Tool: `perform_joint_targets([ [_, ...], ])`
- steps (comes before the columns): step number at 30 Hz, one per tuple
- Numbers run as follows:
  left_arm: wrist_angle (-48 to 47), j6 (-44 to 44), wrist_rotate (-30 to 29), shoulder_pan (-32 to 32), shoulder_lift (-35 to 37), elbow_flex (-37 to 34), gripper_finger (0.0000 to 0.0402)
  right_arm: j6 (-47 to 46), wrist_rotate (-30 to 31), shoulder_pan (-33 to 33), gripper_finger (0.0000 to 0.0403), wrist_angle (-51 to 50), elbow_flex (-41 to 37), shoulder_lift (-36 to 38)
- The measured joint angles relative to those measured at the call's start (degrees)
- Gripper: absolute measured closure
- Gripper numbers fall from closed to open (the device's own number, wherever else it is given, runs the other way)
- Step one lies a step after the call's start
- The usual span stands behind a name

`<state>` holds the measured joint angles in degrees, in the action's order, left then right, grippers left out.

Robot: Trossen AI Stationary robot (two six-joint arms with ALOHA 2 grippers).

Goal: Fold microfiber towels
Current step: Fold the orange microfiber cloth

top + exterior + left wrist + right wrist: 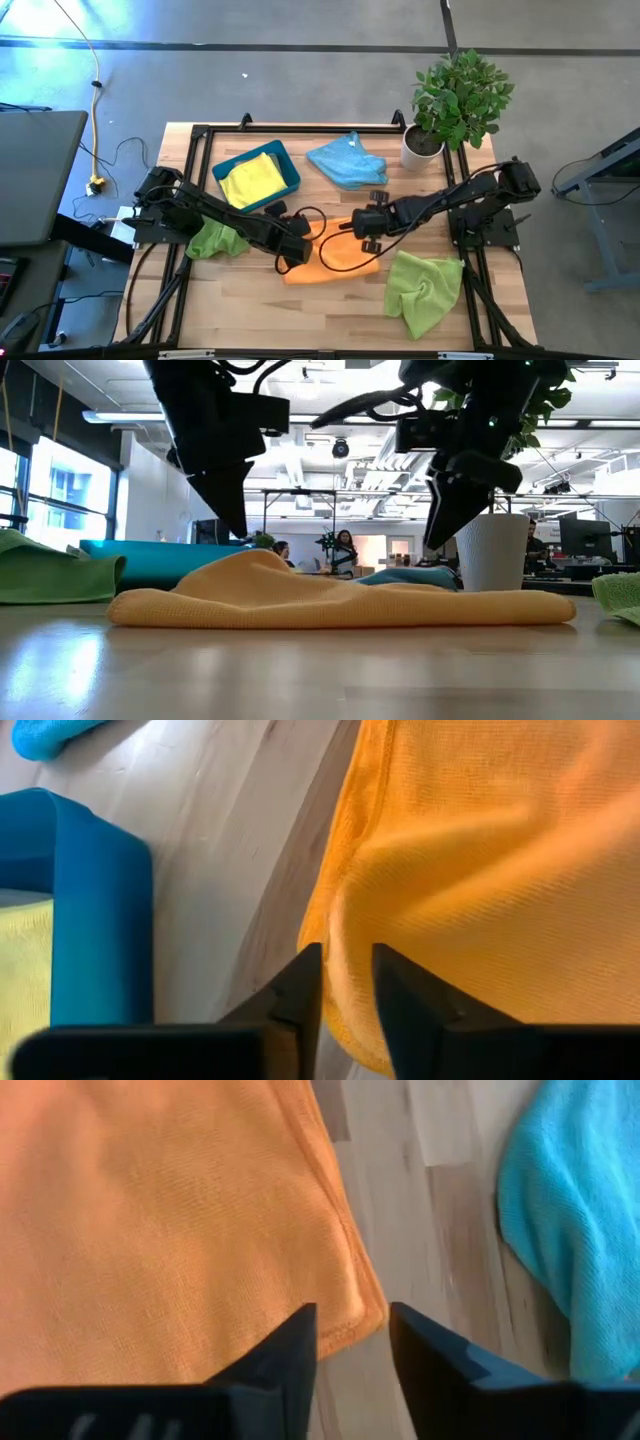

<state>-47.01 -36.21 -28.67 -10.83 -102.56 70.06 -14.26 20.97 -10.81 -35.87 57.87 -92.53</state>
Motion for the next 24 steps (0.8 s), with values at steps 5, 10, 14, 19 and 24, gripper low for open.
perform_joint_targets([
  [5, 0.1, -2.4, 0.7, 0.0, 0.0, 0.0, 0.0267, -3.9, -2.9, -0.4, 0.0255, -0.9, 1.3, 0.0],
  [10, 0.3, -5.2, 12.2, -0.9, 0.0, 0.0, 0.0249, -6.3, -8.0, -0.5, 0.0254, 0.7, 1.3, -1.4],
  [14, 1.5, -4.4, 18.2, -3.6, 0.0, 0.0, 0.0253, -5.2, -8.0, -0.5, 0.0254, 2.3, 1.3, -3.8],
  [19, 5.4, -4.0, 17.3, -6.2, -0.2, 0.0, 0.0260, -2.8, -8.0, -0.5, 0.0254, 5.3, 1.3, -6.6],
  [24, 10.4, -4.6, 15.1, -6.6, -3.0, 0.0, 0.0261, -1.1, -8.7, -0.3, 0.0254, 5.2, 1.3, -9.1],
])
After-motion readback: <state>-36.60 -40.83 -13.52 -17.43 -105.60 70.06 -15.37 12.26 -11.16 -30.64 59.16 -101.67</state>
